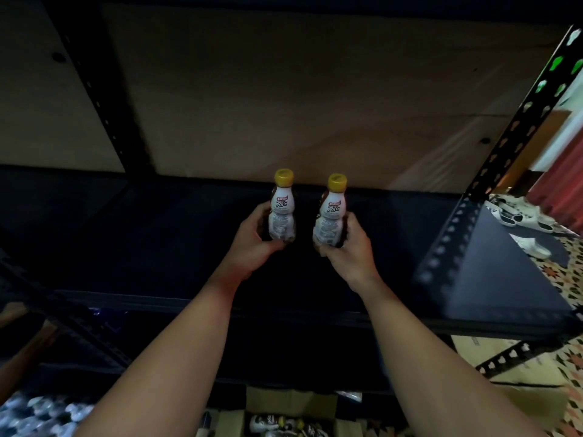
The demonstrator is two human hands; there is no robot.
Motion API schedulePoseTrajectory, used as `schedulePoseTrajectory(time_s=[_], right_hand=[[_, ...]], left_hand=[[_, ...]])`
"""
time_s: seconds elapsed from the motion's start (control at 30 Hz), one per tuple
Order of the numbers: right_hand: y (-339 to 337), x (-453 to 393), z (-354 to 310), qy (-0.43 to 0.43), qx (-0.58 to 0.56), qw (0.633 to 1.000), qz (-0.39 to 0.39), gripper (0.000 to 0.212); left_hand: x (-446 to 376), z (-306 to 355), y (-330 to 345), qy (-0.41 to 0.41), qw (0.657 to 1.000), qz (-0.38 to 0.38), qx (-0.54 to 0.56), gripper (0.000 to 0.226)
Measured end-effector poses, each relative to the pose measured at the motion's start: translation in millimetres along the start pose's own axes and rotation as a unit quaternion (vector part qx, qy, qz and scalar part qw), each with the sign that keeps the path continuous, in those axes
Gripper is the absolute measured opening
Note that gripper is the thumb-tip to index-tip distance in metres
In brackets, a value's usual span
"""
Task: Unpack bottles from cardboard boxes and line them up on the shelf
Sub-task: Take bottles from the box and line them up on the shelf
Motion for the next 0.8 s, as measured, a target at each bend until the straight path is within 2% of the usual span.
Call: schedulePoseTrajectory(time_s=[0.17, 0.37, 0.53, 0.8], right_hand=[[-0.3, -1.3, 2.7, 0.003, 0.010, 1.000, 0.006, 0.062], [0.1, 2.2, -4.9, -0.005, 0.018, 1.000, -0.014, 0.080], [-0.9, 1.3, -1.9, -0.002, 0.034, 0.999, -0.015, 0.072], [-2.0, -0.8, 2.7, -0.007, 0.034, 0.999, -0.002, 0.065]], left_hand=[[1.6, 0.5, -0.7, 0.002, 1.000, 0.011, 0.011, 0.080], [1.1, 3.7, 3.4, 0.012, 1.000, -0.001, 0.008, 0.082], [0.9, -1.5, 3.5, 0.020, 0.999, 0.015, -0.020, 0.078], [3.5, -0.4, 11.2, 0.057, 0.996, 0.029, -0.070, 0.090]])
Point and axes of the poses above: each hand's wrist, its own x-axis away from the middle knuckle, its own y-axis out of the palm, z = x × y, the point moved 2 cm from there along -x, towards the middle knuckle, and after that the axes turned 4 degrees about z, right-handed, at the moved point
